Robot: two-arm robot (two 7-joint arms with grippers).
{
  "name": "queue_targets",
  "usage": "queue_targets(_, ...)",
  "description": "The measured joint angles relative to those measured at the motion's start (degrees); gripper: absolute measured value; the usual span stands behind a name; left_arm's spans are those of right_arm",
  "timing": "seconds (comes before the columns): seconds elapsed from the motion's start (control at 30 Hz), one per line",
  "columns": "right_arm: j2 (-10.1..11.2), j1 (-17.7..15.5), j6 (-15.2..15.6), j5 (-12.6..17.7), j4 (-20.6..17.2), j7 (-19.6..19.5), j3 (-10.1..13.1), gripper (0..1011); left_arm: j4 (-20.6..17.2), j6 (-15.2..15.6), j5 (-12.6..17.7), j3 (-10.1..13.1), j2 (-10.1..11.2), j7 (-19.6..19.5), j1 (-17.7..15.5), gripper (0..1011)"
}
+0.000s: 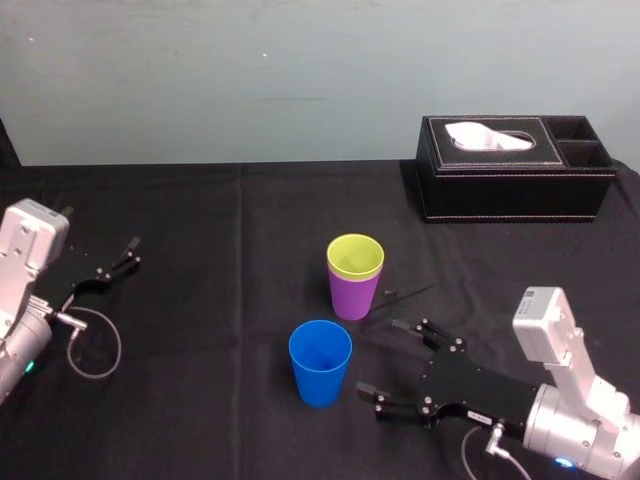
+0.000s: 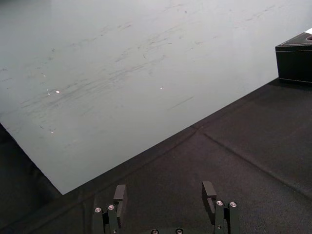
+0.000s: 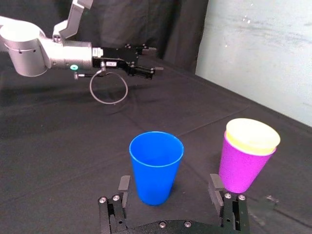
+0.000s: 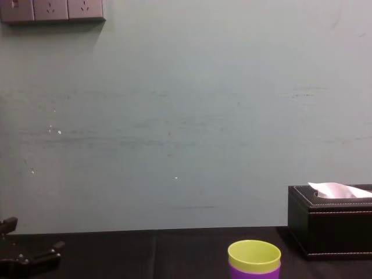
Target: Stack the three plastic cups sequentially using one hand.
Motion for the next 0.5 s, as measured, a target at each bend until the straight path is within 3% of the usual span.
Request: queue_targets(0.5, -2.0, 4.2, 2.2, -0.4, 4.3, 1.8, -4.1, 1004, 0.0, 0.0, 0.0, 0.0, 0.0, 0.0, 0.0, 1010)
